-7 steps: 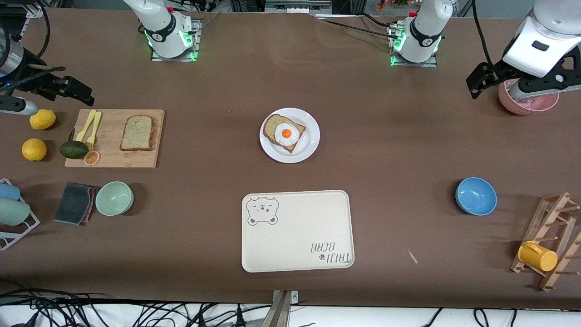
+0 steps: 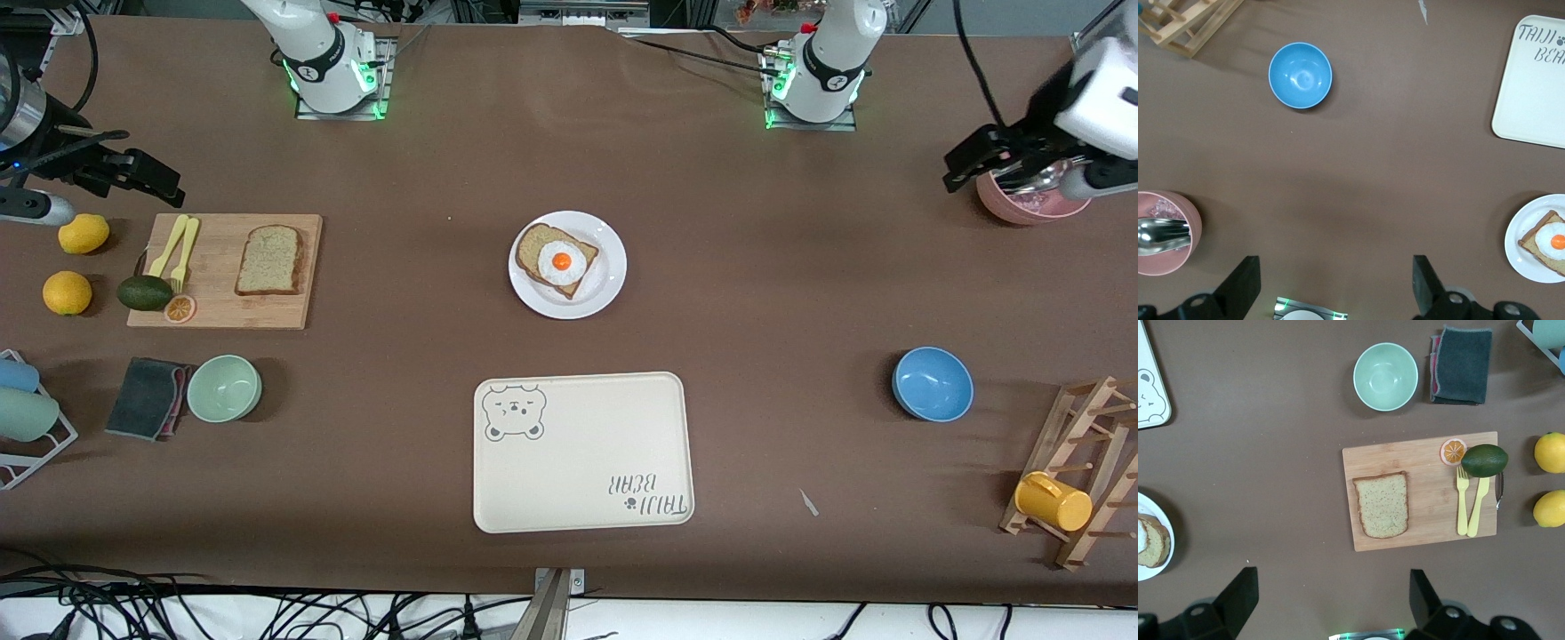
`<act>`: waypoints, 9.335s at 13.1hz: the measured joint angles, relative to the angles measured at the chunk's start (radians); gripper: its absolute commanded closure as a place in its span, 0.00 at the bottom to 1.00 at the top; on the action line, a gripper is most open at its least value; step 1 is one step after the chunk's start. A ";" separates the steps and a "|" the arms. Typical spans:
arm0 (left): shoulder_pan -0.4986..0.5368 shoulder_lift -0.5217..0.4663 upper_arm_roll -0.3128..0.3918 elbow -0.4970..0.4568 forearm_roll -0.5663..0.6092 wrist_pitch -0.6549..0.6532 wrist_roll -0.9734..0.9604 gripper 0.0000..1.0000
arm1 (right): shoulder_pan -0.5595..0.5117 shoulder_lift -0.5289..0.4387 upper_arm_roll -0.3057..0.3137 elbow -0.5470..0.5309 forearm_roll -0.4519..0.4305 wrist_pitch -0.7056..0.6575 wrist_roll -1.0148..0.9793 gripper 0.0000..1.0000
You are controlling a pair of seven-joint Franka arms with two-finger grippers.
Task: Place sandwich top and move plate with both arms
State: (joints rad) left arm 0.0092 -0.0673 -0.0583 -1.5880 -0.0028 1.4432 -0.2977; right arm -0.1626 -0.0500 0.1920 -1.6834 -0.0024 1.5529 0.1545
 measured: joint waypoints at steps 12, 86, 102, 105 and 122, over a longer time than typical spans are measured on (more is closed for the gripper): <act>-0.001 0.004 -0.016 0.028 -0.003 -0.009 0.001 0.00 | -0.001 0.000 -0.009 -0.007 0.000 0.001 0.000 0.00; 0.036 0.074 0.011 0.017 0.003 -0.017 0.147 0.00 | -0.004 0.293 0.007 -0.739 -0.436 0.908 0.400 1.00; 0.036 0.074 0.009 0.017 0.003 -0.038 0.148 0.00 | 0.024 0.292 0.461 -0.418 -0.254 0.540 0.732 1.00; 0.036 0.074 0.008 0.018 0.003 -0.059 0.148 0.00 | 0.123 0.323 0.488 -0.273 -0.236 0.516 0.809 1.00; 0.049 0.073 0.011 0.023 0.003 -0.073 0.164 0.00 | 0.555 0.779 0.379 0.192 -0.360 0.476 0.852 1.00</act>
State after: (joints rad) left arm 0.0584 0.0056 -0.0476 -1.5648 0.0006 1.3701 -0.1341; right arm 0.3921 0.7295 0.5710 -1.4912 -0.3622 2.0286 1.0063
